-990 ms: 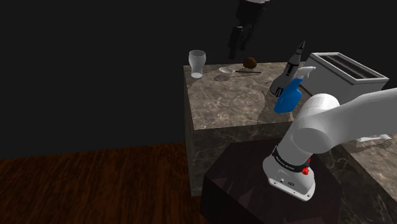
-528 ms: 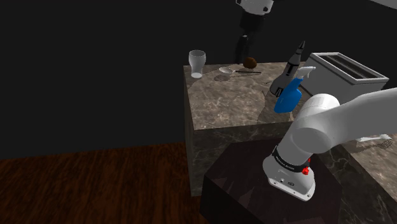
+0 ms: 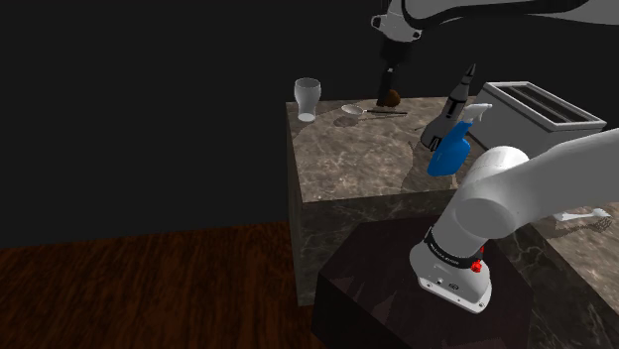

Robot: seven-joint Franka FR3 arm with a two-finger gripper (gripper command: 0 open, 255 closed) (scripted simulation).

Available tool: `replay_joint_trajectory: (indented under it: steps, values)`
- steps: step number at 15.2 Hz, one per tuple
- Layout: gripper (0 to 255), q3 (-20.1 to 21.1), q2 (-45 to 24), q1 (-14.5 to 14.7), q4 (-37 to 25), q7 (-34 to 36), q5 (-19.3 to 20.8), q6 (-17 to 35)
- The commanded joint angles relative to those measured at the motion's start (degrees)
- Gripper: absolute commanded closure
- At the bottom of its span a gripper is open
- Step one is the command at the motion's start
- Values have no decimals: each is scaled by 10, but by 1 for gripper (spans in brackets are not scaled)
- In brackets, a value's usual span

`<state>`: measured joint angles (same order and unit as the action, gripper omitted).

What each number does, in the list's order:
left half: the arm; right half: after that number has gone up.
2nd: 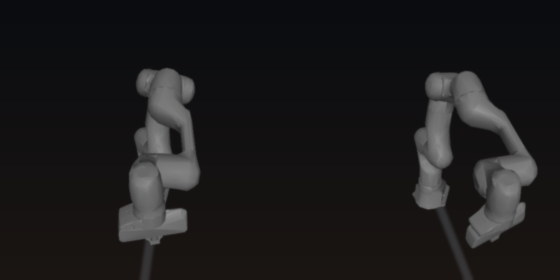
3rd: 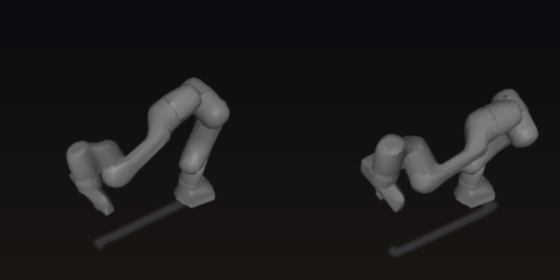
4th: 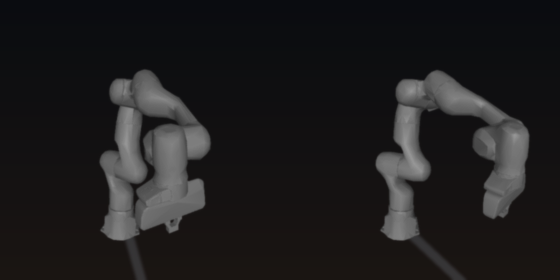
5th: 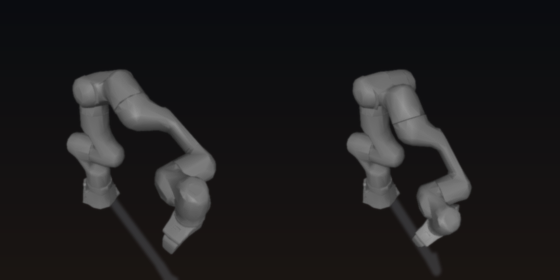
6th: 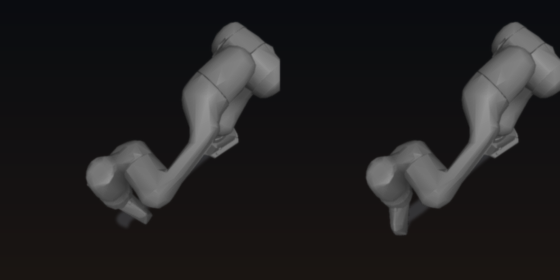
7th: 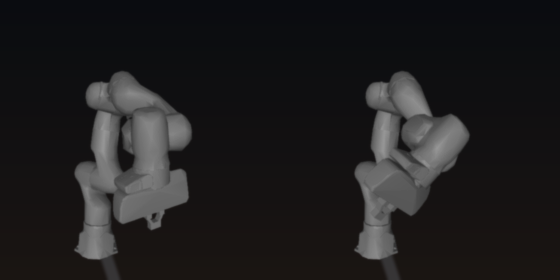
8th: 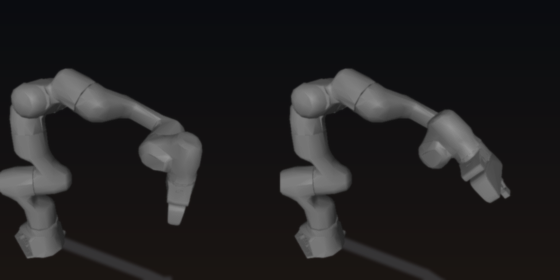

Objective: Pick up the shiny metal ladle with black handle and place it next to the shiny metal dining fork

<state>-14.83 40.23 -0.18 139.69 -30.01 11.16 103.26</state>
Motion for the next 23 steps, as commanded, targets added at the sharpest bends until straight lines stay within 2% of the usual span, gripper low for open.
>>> replay_joint_trajectory:
  steps: [1, 8, 13, 16, 19, 23]
  values:
    - [0, -27, -20, -2, 6, -41, 19, 27]
    - [0, -119, -127, 3, -19, -176, 56, 115]
    - [0, -183, -227, 17, -62, -281, 49, 179]
    - [0, -219, -298, 27, -96, -353, 24, 215]
    - [0, -247, -376, 31, -137, -432, -21, 246]
    - [0, -257, -488, 13, -205, -544, -101, 275]
